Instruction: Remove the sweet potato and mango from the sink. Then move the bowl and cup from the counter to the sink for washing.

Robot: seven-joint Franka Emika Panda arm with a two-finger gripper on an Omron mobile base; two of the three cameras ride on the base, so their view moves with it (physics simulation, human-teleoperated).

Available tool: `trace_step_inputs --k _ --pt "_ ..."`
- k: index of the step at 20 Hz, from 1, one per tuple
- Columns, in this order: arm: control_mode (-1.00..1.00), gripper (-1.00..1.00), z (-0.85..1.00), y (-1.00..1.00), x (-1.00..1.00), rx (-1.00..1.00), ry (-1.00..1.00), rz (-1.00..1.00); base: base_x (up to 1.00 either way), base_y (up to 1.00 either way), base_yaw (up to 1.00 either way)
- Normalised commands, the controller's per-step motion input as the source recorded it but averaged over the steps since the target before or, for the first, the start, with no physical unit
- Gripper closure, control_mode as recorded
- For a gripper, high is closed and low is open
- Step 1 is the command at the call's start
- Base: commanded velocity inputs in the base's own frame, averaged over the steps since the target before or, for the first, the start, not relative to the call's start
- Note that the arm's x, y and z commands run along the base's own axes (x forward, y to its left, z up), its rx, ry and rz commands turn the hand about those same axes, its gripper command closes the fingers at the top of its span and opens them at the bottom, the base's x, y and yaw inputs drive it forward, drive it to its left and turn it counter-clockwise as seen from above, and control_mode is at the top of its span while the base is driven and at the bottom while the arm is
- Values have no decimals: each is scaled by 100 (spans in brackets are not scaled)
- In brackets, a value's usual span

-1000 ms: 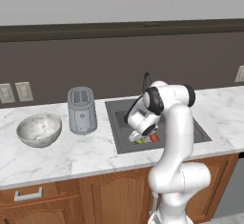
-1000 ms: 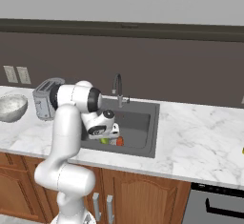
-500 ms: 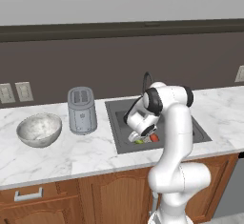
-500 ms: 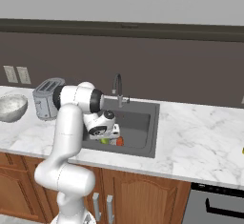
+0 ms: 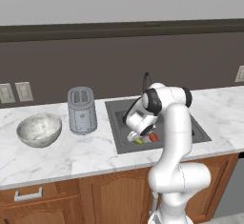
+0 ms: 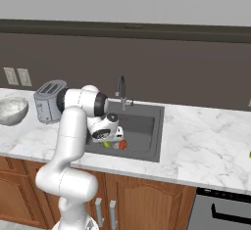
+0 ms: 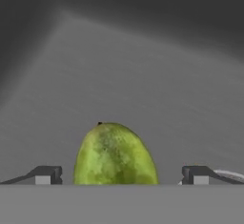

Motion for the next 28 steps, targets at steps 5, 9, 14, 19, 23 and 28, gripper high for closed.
trace_step_inputs --k 5,9,14,19,23,28 --pt "-100 -100 -10 7 0 0 0 0 0 0 0" --pt "-100 100 -12 8 -2 0 1 0 0 0 0" --pt "-100 100 -13 2 -2 0 1 0 0 0 0" --pt "-100 100 -11 0 0 0 2 0 0 0 0" --pt "-100 100 -4 0 -3 0 0 0 0 0 0" --pt "-100 100 3 -1 -2 -2 -1 0 0 0 0"
